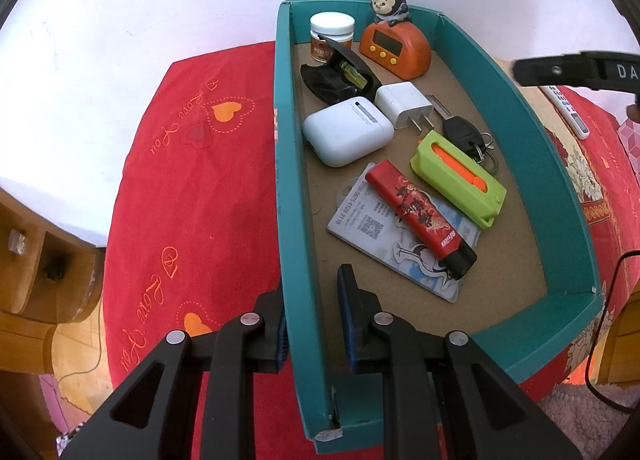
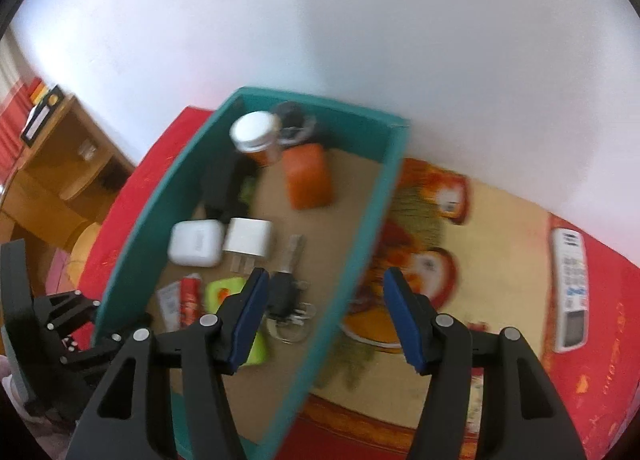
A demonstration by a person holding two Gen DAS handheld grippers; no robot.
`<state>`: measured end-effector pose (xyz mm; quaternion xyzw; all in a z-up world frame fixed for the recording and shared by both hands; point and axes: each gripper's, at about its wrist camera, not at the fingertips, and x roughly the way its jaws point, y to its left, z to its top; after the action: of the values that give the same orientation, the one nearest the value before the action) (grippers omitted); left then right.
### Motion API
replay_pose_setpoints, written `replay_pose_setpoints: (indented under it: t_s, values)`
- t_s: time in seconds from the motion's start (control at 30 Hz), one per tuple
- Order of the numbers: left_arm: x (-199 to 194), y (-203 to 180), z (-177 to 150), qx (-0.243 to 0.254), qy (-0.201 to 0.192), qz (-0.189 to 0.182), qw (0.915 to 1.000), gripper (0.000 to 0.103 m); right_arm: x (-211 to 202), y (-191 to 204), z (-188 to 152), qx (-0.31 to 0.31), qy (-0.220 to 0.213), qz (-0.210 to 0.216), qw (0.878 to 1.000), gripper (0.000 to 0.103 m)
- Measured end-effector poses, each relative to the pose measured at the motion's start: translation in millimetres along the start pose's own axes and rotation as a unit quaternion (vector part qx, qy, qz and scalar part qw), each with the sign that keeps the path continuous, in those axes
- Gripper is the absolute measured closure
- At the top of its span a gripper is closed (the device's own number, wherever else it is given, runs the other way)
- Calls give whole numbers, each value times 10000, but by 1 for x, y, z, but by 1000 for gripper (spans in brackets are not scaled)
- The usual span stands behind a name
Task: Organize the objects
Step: 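Carry the car key into the teal box beside the charger, open right tool, then move the right tool back toward the white remote control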
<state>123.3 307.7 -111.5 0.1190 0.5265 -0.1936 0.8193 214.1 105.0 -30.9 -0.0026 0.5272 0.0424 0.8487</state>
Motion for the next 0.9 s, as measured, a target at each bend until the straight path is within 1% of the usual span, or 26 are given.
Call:
replay_pose_setpoints:
  t_s: [0.13, 0.37, 0.43, 0.5, 0.57, 0.7, 0.9]
  values:
    - [0, 0, 0, 1, 2, 1, 10000, 83, -6, -34, -7, 288, 52, -302, 9991, 44]
    - [1, -1, 1, 6, 8, 16, 10000, 83, -14, -102, -23, 815, 139, -851, 9929, 42]
    - [1, -1, 1, 9, 9, 21, 10000, 83, -14, -120, -27, 931, 169, -997, 9905, 34]
    - [1, -1, 1, 7, 12, 30, 10000, 83, -12, -136, -29, 1023, 196, -1097, 9885, 30]
    - [1, -2, 1, 4, 15, 45, 10000, 83, -8, -155, -31, 1133, 238, -1223, 9857, 30]
    - [1, -5, 1, 1, 14, 80, 10000, 82, 2, -183, -34, 1337, 306, -1279, 9823, 29]
    - [2, -7, 0, -40, 10, 117, 9999, 82, 23, -205, -31, 1419, 454, -1280, 9805, 28]
